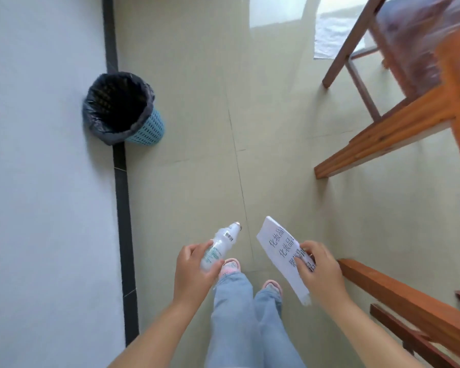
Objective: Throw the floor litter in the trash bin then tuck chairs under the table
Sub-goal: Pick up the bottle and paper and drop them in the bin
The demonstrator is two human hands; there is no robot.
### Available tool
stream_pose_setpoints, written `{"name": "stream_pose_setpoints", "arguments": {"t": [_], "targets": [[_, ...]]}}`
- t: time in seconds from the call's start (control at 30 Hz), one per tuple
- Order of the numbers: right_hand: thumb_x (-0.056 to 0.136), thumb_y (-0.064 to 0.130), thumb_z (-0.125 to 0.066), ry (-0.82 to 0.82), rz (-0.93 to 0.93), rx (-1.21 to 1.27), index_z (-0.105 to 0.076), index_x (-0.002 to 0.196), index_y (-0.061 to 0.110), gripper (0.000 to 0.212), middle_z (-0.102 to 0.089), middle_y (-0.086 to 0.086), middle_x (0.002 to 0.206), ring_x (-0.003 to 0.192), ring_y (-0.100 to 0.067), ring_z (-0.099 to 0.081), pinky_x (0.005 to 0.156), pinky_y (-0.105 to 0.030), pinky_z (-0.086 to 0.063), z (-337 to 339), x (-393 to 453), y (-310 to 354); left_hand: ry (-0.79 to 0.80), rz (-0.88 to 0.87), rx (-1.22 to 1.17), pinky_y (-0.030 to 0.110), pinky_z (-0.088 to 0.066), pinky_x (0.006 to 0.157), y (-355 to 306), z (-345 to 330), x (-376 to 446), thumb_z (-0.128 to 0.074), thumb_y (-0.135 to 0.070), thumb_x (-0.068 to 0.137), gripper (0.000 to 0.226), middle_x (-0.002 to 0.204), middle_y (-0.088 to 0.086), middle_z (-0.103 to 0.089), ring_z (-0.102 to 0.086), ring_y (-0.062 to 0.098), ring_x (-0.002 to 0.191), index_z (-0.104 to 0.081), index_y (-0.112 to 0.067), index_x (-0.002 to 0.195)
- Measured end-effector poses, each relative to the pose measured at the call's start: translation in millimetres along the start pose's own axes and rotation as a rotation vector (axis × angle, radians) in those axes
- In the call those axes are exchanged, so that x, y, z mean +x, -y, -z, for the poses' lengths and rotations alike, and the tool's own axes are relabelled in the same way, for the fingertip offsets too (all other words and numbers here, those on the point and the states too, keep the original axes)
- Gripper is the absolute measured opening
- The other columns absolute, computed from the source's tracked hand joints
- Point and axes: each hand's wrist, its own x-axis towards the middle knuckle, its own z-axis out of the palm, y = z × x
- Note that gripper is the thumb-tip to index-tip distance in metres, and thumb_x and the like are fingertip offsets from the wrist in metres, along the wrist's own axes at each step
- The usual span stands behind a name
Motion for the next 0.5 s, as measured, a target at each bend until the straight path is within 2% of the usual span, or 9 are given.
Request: {"name": "stream_pose_setpoints", "arguments": {"t": [0.1,0.3,0.43,0.5], "targets": [[0.070,-0.016,-0.064,0.032,0.114,-0.044,-0.060,0.085,-0.004,0.020,-0.052,-0.005,0.076,0.061,-0.007,-0.046,0.056,-0.018,-0.027,31.6,7.2,50.7,-0.133,0.030,-0.060,0.024,-0.034,0.076,-22.3,40.9,-19.3,-0.072,-0.012,0.074,0.039,0.091,-0.001,-0.041,-0.047,0.021,0.092,-0.059,-0.014,0.111],[0.080,-0.007,-0.058,0.122,0.247,-0.100,-0.057,0.095,-0.001,0.017,-0.053,-0.007,0.086,0.071,-0.021,-0.045,0.055,-0.020,-0.024,43.5,64.3,152.0,-0.398,0.173,-0.176,0.029,-0.039,0.073,-44.0,109.8,1.1,-0.071,-0.013,0.074,0.033,0.097,0.012,-0.050,-0.051,0.029,0.091,-0.059,-0.011,0.105],[0.080,-0.005,-0.057,0.161,0.344,-0.148,-0.056,0.097,-0.002,0.017,-0.054,-0.008,0.085,0.073,-0.022,-0.046,0.055,-0.022,-0.022,24.4,114.6,236.9,-0.488,0.207,-0.204,0.037,-0.044,0.075,-52.6,157.7,46.1,-0.074,-0.012,0.071,0.036,0.089,0.008,-0.046,-0.051,0.031,0.090,-0.060,-0.006,0.104],[0.079,-0.007,-0.057,0.166,0.362,-0.139,-0.056,0.096,-0.003,0.017,-0.053,-0.007,0.085,0.074,-0.022,-0.047,0.055,-0.022,-0.024,17.6,137.7,273.3,-0.520,0.210,-0.197,0.038,-0.044,0.075,-58.3,178.9,69.8,-0.074,-0.011,0.071,0.034,0.088,0.011,-0.051,-0.050,0.030,0.089,-0.061,-0.004,0.101]]}}
